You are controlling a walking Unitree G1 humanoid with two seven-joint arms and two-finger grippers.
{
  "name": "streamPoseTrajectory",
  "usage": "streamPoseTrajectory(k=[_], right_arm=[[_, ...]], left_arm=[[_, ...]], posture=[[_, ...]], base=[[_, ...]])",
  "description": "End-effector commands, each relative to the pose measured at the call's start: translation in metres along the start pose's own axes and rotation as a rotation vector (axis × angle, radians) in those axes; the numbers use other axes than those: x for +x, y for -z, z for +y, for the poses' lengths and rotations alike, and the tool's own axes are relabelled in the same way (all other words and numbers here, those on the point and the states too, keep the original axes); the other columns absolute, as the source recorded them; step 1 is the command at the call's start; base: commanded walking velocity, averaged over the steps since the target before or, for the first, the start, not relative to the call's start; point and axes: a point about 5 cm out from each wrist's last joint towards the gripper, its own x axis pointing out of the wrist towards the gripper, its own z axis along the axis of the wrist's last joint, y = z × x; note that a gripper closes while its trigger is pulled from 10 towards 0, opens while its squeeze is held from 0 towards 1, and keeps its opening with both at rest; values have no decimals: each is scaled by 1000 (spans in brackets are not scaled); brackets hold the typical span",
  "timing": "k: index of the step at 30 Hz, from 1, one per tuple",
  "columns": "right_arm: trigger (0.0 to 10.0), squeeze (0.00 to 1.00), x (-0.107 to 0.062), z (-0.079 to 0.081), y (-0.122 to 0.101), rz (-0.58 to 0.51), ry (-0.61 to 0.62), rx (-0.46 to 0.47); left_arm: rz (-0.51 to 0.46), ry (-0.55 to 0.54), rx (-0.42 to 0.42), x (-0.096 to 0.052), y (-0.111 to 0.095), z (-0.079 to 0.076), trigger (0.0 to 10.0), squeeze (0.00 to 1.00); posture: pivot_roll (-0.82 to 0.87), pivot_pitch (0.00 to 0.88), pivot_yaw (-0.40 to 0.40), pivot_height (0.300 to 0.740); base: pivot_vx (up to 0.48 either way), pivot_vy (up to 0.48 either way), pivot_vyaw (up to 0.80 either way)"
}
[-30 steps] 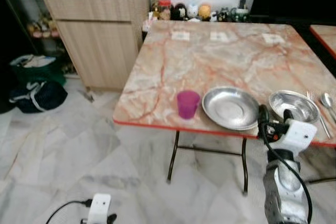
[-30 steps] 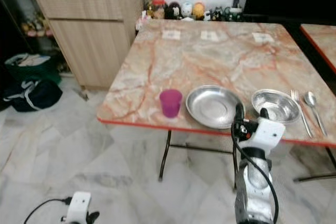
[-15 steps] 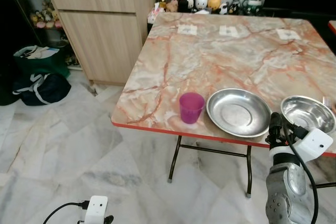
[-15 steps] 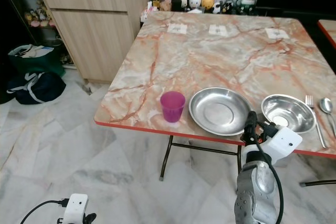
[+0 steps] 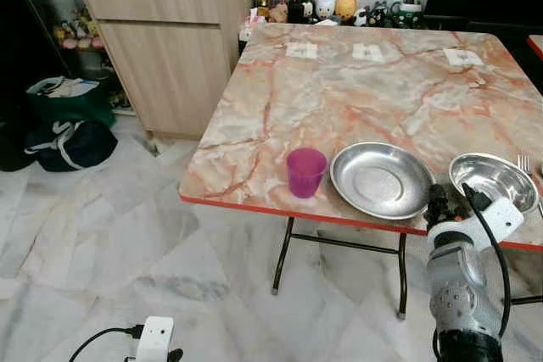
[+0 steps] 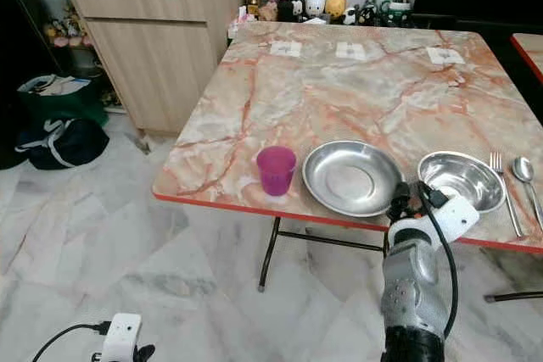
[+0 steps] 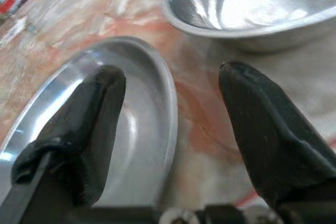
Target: Setting the table
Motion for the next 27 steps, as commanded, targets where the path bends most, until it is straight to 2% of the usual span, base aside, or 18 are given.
streamPoseTrajectory(k=[1, 5, 7, 8, 19, 20, 27], right_arm=[[10000, 0, 4, 5, 0, 21, -19, -6], [10000, 0, 7, 7, 0, 36, -18, -8], [10000, 0, 9, 2, 13, 133, 19, -83], [10000, 0, 9, 1, 15, 151, 26, -93], [10000, 0, 13, 6, 20, 180, -5, -92], [0, 0, 14, 5, 20, 183, -3, -92], [0, 0, 14, 4, 25, 219, 12, -120]], left_arm=[[9, -10, -3, -1, 4, 2, 10000, 0], [8, -10, -5, -1, 4, 2, 10000, 0], [9, -10, -5, -1, 4, 2, 10000, 0], [9, -10, -5, -1, 4, 2, 10000, 0], [11, -13, -7, -1, 4, 3, 10000, 0], [11, -13, -7, -1, 4, 3, 10000, 0], [13, -13, -10, -2, 5, 3, 10000, 0]], posture=[[0, 63, -10, 740], [0, 65, -11, 740], [1, 64, -9, 740], [1, 64, -9, 740], [8, 64, -13, 740], [8, 64, -13, 740], [7, 63, -12, 740]], base=[[0, 0, 0], [0, 0, 0], [0, 0, 0], [0, 0, 0], [0, 0, 0], [0, 0, 0], [0, 0, 0]])
